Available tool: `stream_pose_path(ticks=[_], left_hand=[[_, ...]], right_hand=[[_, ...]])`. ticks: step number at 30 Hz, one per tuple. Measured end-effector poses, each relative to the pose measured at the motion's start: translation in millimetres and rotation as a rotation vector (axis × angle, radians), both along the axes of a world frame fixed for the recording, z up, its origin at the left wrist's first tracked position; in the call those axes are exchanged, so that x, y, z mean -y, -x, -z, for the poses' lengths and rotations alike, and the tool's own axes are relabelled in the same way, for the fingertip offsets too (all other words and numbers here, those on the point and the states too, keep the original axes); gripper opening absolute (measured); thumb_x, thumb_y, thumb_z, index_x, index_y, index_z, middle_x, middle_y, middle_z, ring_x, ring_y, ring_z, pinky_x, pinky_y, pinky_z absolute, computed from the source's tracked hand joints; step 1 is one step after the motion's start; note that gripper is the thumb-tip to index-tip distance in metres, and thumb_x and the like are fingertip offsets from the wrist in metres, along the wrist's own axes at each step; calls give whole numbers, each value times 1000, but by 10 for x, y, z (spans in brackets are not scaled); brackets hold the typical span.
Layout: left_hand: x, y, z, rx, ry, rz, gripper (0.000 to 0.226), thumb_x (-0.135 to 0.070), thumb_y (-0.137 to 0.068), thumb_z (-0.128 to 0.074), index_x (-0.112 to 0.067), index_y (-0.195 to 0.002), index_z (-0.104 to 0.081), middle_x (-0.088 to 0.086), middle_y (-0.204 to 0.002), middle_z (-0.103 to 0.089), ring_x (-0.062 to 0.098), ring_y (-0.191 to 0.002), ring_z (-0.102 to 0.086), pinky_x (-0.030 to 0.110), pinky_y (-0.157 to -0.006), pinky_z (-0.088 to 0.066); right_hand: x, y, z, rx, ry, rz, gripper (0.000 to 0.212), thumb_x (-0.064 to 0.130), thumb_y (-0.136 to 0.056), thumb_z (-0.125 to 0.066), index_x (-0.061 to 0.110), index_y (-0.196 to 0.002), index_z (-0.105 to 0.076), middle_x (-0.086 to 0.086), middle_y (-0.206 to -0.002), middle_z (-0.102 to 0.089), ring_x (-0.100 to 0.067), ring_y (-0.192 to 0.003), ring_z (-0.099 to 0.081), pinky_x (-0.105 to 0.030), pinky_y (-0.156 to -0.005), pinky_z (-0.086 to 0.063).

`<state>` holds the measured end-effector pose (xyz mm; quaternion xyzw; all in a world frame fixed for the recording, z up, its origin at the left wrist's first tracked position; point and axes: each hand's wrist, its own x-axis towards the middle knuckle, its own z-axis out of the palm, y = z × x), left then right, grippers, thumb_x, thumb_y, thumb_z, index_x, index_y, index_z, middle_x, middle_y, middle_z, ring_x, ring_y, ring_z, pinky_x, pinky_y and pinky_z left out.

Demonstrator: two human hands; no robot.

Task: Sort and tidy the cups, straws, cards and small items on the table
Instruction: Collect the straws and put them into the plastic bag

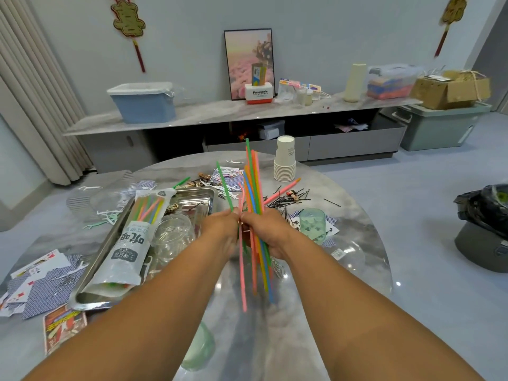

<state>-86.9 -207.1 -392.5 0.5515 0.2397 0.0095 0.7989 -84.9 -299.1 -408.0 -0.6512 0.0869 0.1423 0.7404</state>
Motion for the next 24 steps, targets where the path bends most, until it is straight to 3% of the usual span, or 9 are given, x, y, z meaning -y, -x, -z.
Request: stream_pose_path(ticks=[3,6,9,12,14,17,19,22,24], left_hand=[[51,-20,12,-7,22,12,22,7,-102,-45,4,-100,-67,19,-85,-69,22,-59,-65,29,-54,-58],[56,-71,-32,-36,78,64,31,11,-97,-41,-1,-87,-68,13,-74,-70,19,-59,-67,23,-49,-54],[20,-150,-75,-73,68,115,27,6,-96,-45,1,-107,-68,20,-102,-64,24,-78,-62,26,-58,-52],[6,-251,-24,-55,8,130,20,0,-97,-49,-8,-97,-67,14,-93,-61,20,-72,-53,26,-55,-40],[-21,-309,45,-30,-210,151,25,4,-96,-50,-13,-90,-66,6,-85,-56,17,-69,-50,24,-57,-37],[-91,-410,220,-29,-863,360,36,5,-93,-51,-3,-126,-63,9,-112,-59,28,-105,-61,30,-82,-46],[-130,-486,317,-63,-1193,469,36,-8,-93,-60,-3,-128,-59,15,-120,-63,33,-110,-61,33,-82,-46],[-109,-561,391,-88,-1380,569,30,-27,-91,-66,-7,-112,-61,18,-120,-65,34,-110,-63,29,-72,-40],[-109,-616,448,-103,-1432,618,28,-27,-91,-65,-6,-110,-63,17,-119,-64,33,-108,-63,29,-72,-40]], right_hand=[[-85,-37,41,13,3,37,25,17,-96,-67,-3,-112,-68,-21,-87,-63,-30,-76,-59,-47,-72,-54],[-106,-74,51,57,69,-23,13,11,-96,-61,6,-104,-70,-12,-78,-62,-23,-70,-57,-33,-66,-50],[-118,-123,52,161,250,-97,24,-3,-90,-52,11,-101,-68,-3,-68,-57,-14,-59,-51,-27,-55,-43],[-126,-273,81,168,337,42,22,9,-96,-52,9,-116,-62,-14,-93,-66,-28,-80,-67,-46,-76,-59],[-72,-401,89,133,409,205,18,18,-99,-51,8,-113,-56,-14,-101,-68,-35,-89,-72,-52,-81,-61],[65,-630,93,90,605,278,9,17,-98,-53,11,-102,-47,-10,-98,-69,-34,-88,-73,-47,-82,-60],[140,-806,132,33,731,264,10,14,-95,-58,8,-103,-54,-11,-103,-71,-34,-93,-72,-41,-81,-59],[248,-994,203,-50,911,259,20,12,-92,-65,4,-111,-64,-5,-89,-66,-29,-84,-64,-32,-68,-47],[278,-1120,237,-63,995,241,20,15,-93,-65,5,-111,-65,-7,-94,-69,-29,-83,-62,-30,-66,-42]])
